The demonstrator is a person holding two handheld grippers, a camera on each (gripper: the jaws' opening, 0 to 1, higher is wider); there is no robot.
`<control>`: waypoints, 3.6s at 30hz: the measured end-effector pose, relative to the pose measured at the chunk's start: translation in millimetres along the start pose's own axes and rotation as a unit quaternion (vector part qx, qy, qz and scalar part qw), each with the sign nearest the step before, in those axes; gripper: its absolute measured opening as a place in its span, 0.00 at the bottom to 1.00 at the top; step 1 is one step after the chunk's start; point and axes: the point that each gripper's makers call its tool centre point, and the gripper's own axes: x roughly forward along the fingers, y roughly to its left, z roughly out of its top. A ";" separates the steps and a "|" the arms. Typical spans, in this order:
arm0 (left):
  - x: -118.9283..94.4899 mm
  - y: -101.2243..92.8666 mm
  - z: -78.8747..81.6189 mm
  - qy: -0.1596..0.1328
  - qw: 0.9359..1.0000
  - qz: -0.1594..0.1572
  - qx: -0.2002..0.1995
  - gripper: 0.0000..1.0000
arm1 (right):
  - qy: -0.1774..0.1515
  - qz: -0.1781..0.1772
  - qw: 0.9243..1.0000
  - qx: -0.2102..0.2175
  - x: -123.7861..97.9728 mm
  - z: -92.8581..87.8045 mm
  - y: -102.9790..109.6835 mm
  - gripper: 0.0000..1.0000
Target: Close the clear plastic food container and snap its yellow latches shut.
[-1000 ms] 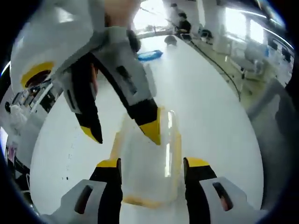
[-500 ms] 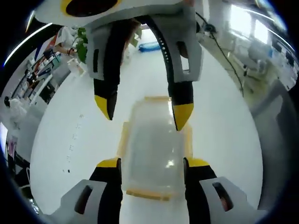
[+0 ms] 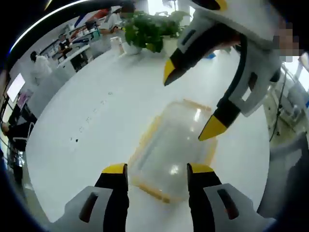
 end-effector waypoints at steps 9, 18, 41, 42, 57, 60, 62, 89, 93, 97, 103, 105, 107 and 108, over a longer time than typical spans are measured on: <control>-7.3 -5.3 -5.2 0.014 0.998 0.033 -0.057 0.54 | -0.024 -0.050 0.993 0.104 -9.9 -2.4 -0.7 0.57; -14.5 1.4 2.2 -0.040 0.991 0.023 -0.126 0.54 | -0.050 -0.031 0.988 0.142 -9.0 -0.4 -0.2 0.57; -6.7 13.5 -1.4 -0.134 0.944 -0.012 -0.302 0.51 | -0.167 0.031 0.938 0.302 9.6 -13.0 -2.8 0.61; -5.7 13.1 -4.1 -0.131 0.943 -0.010 -0.307 0.50 | -0.173 0.032 0.934 0.310 11.0 -14.0 -5.1 0.61; 10.5 2.8 -20.3 -0.132 0.922 -0.013 -0.363 0.41 | -0.185 0.100 0.908 0.362 34.1 -25.8 9.7 0.57; 11.2 2.4 -18.5 -0.133 0.920 -0.017 -0.367 0.39 | -0.172 0.096 0.908 0.369 30.5 -29.7 9.6 0.56; 15.6 -0.3 -23.6 -0.132 0.916 -0.027 -0.378 0.37 | -0.172 0.093 0.908 0.372 30.8 -30.7 9.8 0.56; 2.9 12.5 -38.2 -0.130 0.912 -0.015 -0.388 0.37 | -0.179 0.093 0.910 0.363 43.1 -6.0 19.8 0.56; -0.3 21.3 -43.8 -0.130 0.911 -0.012 -0.391 0.37 | -0.180 0.095 0.911 0.360 47.0 3.8 24.0 0.56; -4.4 28.8 -50.3 -0.127 0.911 -0.007 -0.392 0.37 | -0.181 0.101 0.913 0.352 51.3 15.4 28.2 0.56; -9.5 44.4 -60.5 -0.125 0.911 -0.004 -0.394 0.37 | -0.181 0.104 0.914 0.349 56.6 30.3 35.1 0.56; -10.8 49.3 -63.4 -0.125 0.910 -0.004 -0.396 0.37 | -0.183 0.103 0.913 0.349 58.1 35.1 37.5 0.56; -13.0 53.2 -66.2 -0.125 0.910 -0.003 -0.396 0.37 | -0.184 0.101 0.913 0.350 59.7 39.7 39.3 0.56; -13.4 55.9 -67.2 -0.125 0.910 -0.002 -0.396 0.37 | -0.186 0.100 0.912 0.351 60.7 42.1 40.2 0.56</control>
